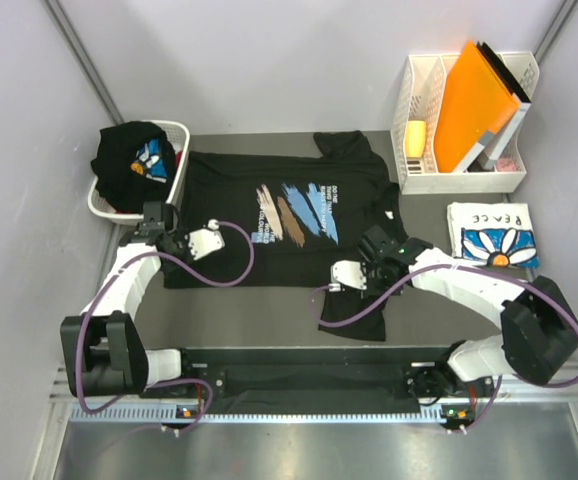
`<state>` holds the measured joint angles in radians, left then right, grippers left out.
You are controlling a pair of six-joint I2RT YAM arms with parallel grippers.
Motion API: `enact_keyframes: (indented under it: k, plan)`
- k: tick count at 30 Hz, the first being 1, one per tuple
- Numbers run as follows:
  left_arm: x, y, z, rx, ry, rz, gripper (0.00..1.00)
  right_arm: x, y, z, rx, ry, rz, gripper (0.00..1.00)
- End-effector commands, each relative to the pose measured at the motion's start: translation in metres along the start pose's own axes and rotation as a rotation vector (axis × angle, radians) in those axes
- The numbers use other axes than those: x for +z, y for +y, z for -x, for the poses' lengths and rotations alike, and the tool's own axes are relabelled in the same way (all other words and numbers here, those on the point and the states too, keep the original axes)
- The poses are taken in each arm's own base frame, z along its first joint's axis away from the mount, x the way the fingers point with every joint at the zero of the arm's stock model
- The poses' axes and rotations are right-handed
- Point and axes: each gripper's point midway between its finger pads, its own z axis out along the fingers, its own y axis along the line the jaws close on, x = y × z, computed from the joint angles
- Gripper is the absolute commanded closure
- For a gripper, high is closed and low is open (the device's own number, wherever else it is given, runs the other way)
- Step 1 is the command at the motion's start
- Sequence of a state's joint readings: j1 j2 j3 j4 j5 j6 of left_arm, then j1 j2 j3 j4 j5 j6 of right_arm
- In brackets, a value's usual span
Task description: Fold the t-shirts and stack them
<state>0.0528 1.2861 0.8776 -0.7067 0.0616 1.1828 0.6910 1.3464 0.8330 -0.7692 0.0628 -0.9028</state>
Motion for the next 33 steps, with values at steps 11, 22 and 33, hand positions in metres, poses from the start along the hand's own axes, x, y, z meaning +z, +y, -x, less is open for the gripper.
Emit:
enact_keyframes:
  k: [11,22,33]
  plan:
    - [0.026,-0.038,0.001,0.048,-0.069,-0.116,1.0,0.025,-0.028,0.031,0.011,-0.078,-0.06,1.0]
    - [0.042,-0.046,-0.007,0.039,-0.023,-0.182,1.0,0.052,-0.02,0.03,0.038,-0.074,-0.025,1.0]
    - [0.058,-0.052,-0.023,0.121,0.064,-0.276,1.0,0.045,-0.004,0.031,0.025,-0.073,0.071,1.0]
